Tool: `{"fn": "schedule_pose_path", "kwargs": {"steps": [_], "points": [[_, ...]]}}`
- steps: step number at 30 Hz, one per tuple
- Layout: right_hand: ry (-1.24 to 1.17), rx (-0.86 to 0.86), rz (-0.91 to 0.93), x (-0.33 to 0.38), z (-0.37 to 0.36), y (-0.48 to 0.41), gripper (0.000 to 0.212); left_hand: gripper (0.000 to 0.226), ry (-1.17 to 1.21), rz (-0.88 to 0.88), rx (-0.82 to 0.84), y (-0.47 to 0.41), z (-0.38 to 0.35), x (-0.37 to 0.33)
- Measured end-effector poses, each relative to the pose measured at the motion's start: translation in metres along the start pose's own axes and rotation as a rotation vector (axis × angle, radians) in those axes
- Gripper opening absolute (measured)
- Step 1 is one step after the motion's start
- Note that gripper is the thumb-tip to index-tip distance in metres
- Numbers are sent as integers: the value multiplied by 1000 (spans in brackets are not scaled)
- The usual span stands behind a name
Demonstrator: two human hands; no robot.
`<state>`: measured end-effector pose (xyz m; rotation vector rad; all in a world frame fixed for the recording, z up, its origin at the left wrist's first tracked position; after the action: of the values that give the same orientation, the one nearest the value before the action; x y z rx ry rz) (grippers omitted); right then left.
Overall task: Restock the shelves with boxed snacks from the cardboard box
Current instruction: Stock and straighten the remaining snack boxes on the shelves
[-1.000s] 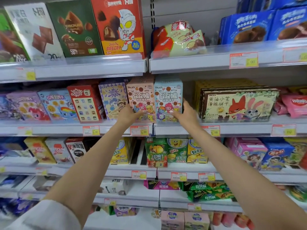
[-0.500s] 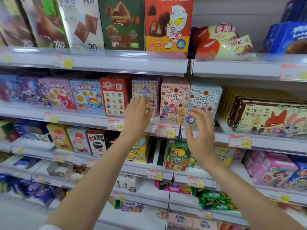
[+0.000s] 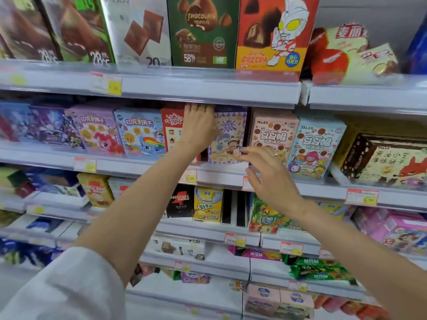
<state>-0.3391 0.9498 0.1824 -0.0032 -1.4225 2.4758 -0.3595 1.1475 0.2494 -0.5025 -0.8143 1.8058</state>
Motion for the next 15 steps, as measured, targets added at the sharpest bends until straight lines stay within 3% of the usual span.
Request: {"fn": "schedule_pose_path", "kwargs": {"steps": [9,15], "points": [[16,16,-132,-6,20,-16,27,60,251,9,-77,5,4,5],[6,17,-193,-6,24,-28,28,53,319,13,-16,3,7,10]]}}
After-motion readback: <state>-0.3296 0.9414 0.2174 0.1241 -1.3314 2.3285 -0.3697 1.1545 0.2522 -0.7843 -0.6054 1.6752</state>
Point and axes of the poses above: each hand's wrist, its own y-axis away from the middle knuckle, its own z-axis out of the back of the hand, x = y × z, the point moved 1 cm from there along -y, towards the middle knuckle, and after that the axes turned 11 degrees about -x, right-handed, at the moved point
